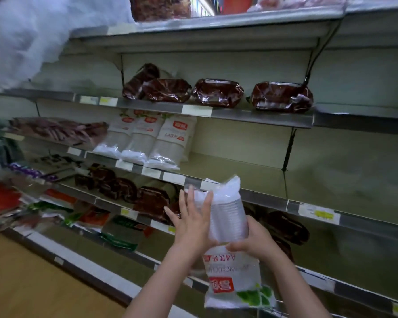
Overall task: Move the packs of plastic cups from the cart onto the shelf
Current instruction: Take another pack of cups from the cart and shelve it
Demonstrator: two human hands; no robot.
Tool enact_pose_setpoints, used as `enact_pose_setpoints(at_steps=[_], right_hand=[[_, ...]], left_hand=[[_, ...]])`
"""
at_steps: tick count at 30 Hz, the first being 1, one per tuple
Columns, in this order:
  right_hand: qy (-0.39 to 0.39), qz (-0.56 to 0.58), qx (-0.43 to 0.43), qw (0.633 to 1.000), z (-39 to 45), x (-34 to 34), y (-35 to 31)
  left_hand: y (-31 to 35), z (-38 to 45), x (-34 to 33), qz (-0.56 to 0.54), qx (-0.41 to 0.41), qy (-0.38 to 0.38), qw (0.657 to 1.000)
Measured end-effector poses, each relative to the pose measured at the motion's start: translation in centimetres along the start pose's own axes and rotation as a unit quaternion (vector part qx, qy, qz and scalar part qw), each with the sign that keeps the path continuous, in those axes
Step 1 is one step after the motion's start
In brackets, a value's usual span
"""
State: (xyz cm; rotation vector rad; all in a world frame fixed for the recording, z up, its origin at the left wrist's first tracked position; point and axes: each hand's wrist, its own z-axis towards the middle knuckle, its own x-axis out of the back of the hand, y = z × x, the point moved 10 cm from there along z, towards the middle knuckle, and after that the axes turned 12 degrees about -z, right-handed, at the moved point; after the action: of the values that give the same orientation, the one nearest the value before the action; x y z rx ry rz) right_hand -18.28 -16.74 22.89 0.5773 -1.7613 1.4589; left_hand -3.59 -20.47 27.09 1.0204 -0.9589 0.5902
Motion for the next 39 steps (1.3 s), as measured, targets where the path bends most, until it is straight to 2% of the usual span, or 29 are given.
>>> enact_pose_setpoints(at_steps=[3, 6, 8, 10, 13, 15, 17, 19, 22, 25, 28, 31, 36, 39], right_hand=[[0.009, -0.129, 0.07, 0.989, -0.2, 0.9, -3.5], [0.028, -0.26, 0.148, 0.954, -0.6, 0.6, -7.0], [0.039, -0.315, 0.203, 0.926, -0.9, 0.2, -8.9], [0.051, -0.319, 0.257, 0.911, -1.5, 0.0, -10.2], [0.112, -0.283, 0.291, 0.907, -2.2, 1.5, -10.7], [0.175, -0.251, 0.241, 0.921, -2.0, 3.6, -9.3], [0.219, -0.199, 0.148, 0.944, -1.4, 5.8, -6.9], [0.186, -0.086, 0.062, 0.977, -0.5, 6.3, -4.3], [0.048, 0.098, -0.005, 0.994, 0.7, 3.5, -2.7], [-0.091, 0.245, -0.019, 0.965, 0.6, -0.3, -3.8], [-0.136, 0.238, 0.052, 0.96, 0.8, -0.9, -6.1], [-0.117, 0.272, 0.082, 0.952, 2.7, 0.0, -7.5], [-0.017, 0.309, 0.074, 0.948, 9.2, 1.4, -7.9], [0.028, 0.309, 0.048, 0.95, 13.7, 1.8, -8.9]], left_hand=[[2.4, 0.1, 2.4, 0.091, -0.066, 0.022, 0.993], [4.5, 0.1, 2.1, 0.204, -0.141, -0.028, 0.968], [4.0, 0.3, 1.6, 0.216, -0.121, -0.08, 0.965], [2.8, 0.3, 1.3, 0.14, -0.073, -0.114, 0.981], [0.6, 0.7, 1.8, 0.004, -0.032, -0.092, 0.995], [-1.8, 1.3, 2.2, -0.152, 0.018, -0.067, 0.986], [-4.1, 1.7, 2.7, -0.305, 0.065, -0.023, 0.95], [-5.9, 2.1, 2.8, -0.426, 0.105, 0.019, 0.898], [-6.8, 3.0, 1.7, -0.541, 0.139, 0.018, 0.829], [-7.3, 4.4, 0.5, -0.599, 0.156, 0.016, 0.785], [-7.1, 5.7, 0.5, -0.625, 0.157, 0.01, 0.765], [-7.2, 8.3, 1.3, -0.617, 0.126, -0.002, 0.777], [-6.3, 12.6, 1.5, -0.548, 0.016, -0.184, 0.816], [-8.2, 17.4, 2.5, -0.527, -0.006, -0.18, 0.831]])
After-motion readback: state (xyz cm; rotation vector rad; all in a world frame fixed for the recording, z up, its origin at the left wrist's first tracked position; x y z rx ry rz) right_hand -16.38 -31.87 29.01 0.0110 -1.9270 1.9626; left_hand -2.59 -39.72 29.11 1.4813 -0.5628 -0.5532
